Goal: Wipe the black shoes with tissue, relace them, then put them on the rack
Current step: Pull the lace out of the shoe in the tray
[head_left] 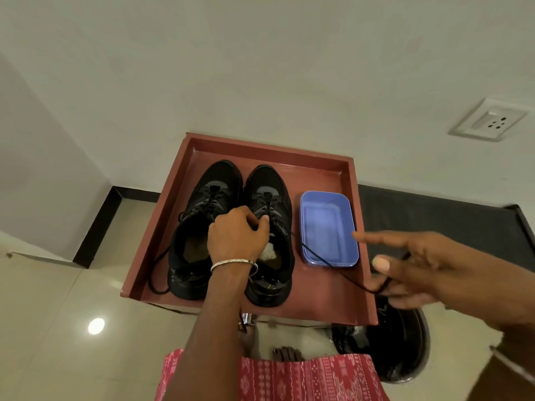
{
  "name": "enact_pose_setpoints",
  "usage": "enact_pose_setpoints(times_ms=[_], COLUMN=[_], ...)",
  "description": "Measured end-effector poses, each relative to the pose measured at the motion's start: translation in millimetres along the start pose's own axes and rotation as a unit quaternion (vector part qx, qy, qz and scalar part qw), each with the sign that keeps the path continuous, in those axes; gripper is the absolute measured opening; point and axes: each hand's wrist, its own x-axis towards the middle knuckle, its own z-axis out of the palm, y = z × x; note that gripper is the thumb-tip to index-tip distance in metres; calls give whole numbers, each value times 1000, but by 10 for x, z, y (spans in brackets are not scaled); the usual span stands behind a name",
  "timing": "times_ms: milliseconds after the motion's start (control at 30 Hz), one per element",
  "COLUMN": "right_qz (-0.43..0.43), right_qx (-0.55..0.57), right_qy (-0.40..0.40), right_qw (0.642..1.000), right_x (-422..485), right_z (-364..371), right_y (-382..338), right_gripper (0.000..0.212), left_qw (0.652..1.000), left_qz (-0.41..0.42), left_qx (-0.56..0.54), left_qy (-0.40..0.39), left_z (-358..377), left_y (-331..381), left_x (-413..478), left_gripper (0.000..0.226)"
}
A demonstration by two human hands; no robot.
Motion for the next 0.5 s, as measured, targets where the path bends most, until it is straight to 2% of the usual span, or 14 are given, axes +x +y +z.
enact_pose_setpoints(times_ms=[67, 167, 233, 300, 333, 400, 467, 500], right_qz=[55, 73, 74, 61, 41, -9, -52, -74], right_qx=[-6, -28, -109, -224, -242, -207, -152, -132], right_qy=[-22, -1, 64, 140, 183, 255, 295, 306], right_qw=[998, 997, 989, 963, 952, 944, 942, 940], right_x=[-31, 129, 381, 721, 892, 1200, 1478, 1610], right_z=[45, 148, 238, 346, 417, 560, 713, 784], right_y=[-98, -208, -158, -62, -20, 49, 106, 132], right_gripper=[55, 43, 29, 31, 31, 20, 5, 8], left_qw=[999, 995, 991, 988, 987, 987, 991, 993], left_qz=[-4, -17, -25, -30, -27, 1, 31, 34], left_qx=[-2, 0, 6, -6, -25, -63, -71, -67], left_qy=[34, 98, 130, 148, 154, 147, 113, 95], left_z=[-2, -34, -57, -61, -51, -6, 53, 81], left_y=[-12, 20, 68, 84, 70, 22, -4, -6], left_x=[15, 7, -16, -8, 9, 53, 70, 72], left_gripper=[34, 23, 18, 14, 14, 18, 17, 16])
